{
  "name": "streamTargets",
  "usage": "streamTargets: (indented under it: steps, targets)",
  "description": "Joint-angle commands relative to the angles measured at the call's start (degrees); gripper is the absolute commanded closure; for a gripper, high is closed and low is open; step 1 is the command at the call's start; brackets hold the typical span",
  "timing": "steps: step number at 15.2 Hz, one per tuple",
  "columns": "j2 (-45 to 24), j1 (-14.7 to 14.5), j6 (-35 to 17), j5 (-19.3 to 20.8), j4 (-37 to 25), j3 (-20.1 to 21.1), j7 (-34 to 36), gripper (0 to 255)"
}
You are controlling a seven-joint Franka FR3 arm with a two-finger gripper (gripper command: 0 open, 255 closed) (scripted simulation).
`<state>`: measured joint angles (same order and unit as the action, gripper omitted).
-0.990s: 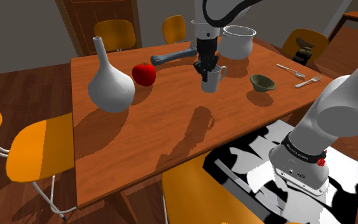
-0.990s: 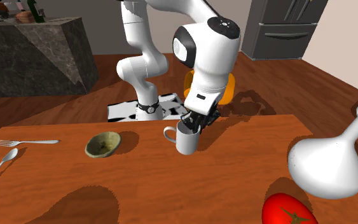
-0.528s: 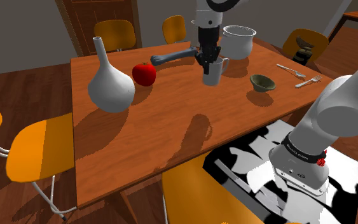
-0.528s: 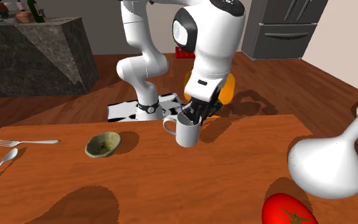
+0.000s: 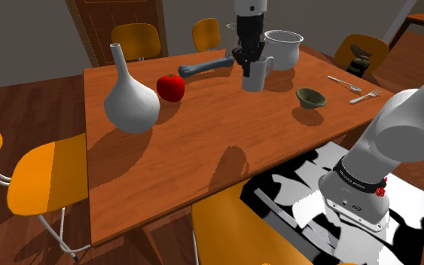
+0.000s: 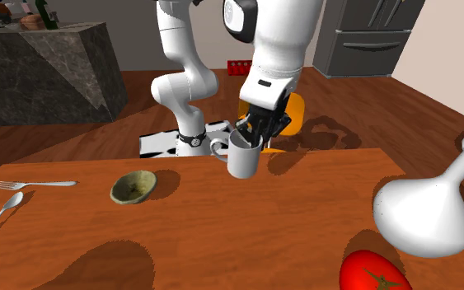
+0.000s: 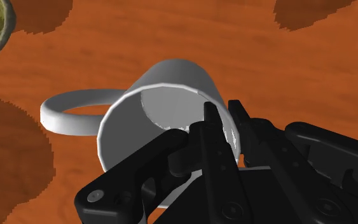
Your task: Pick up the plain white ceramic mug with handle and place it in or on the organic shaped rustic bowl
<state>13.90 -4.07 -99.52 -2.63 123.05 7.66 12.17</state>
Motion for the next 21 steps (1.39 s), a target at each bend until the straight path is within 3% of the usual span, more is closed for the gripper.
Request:
streamTargets:
  steps: [1, 5, 13, 21]
  targets:
    - [0.1, 0.0, 1.5, 0.0, -1.4, -0.1, 0.0, 255]
    - [0.4, 0.1, 4.2, 0.0, -3.8, -0.1, 0.0, 255]
    - [11.0, 3.8, 6.1, 3.2, 5.1, -6.6, -9.5, 255]
    - [18.7, 8.2, 8.5, 8.9, 9.8, -14.2, -19.4, 255]
